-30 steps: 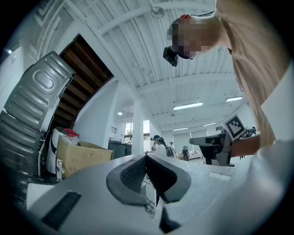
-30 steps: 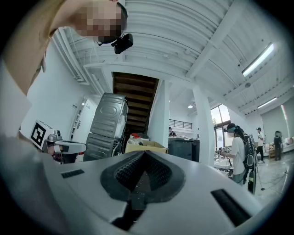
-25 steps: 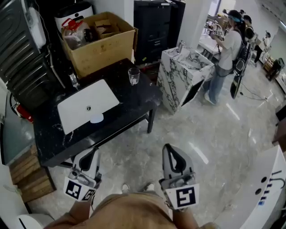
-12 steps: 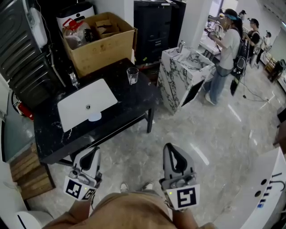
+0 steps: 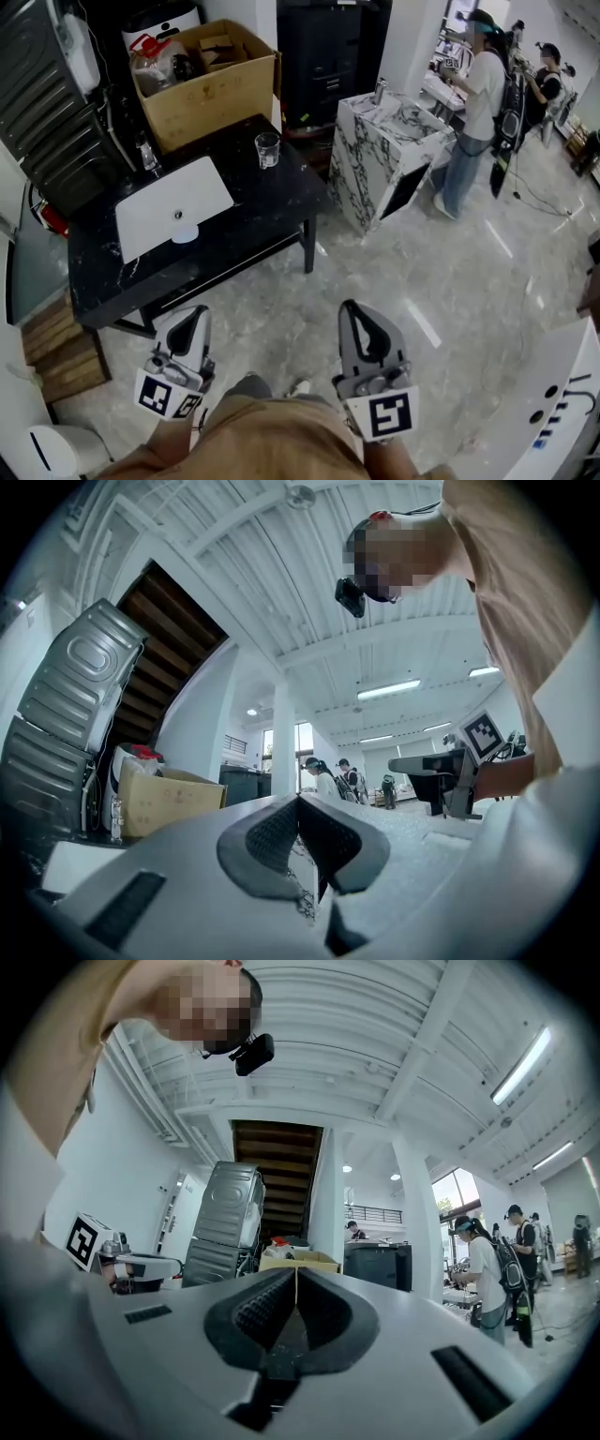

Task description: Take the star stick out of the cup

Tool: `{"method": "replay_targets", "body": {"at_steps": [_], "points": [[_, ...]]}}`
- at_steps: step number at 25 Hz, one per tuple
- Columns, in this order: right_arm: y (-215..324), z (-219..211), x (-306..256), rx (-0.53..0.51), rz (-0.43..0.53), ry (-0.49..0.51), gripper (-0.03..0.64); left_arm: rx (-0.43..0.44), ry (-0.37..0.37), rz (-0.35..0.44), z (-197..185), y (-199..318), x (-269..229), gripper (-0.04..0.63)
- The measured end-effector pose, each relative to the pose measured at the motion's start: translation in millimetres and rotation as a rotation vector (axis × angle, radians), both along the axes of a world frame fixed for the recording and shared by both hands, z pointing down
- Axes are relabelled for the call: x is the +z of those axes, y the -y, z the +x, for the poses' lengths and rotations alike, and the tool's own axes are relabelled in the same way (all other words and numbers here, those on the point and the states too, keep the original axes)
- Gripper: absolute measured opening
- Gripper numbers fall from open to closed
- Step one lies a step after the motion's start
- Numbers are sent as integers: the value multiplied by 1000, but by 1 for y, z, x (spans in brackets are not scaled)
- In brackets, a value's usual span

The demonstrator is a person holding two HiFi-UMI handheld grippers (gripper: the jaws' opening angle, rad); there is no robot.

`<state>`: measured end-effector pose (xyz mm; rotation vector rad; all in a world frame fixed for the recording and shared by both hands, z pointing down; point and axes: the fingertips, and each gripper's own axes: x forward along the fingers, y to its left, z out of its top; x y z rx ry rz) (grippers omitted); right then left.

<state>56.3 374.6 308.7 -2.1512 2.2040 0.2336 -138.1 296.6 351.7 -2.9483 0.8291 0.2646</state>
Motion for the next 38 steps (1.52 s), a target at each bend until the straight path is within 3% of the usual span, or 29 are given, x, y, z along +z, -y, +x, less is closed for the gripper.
{"method": "replay_targets", "body": {"at_steps": [11,21,28,38], "points": [[5,8,0,-59,12,3,4,-43,20,4,11,-5,1,2],[31,11,7,-57,-2,3,4,-31,18,8,18,25,4,2],[89,8,11,-72,-29,0,4,-39,20,-27,18,80,13,2],[212,3,11,-74,-63,-22,5,-10,1,-43,23,201,15,2]]}}
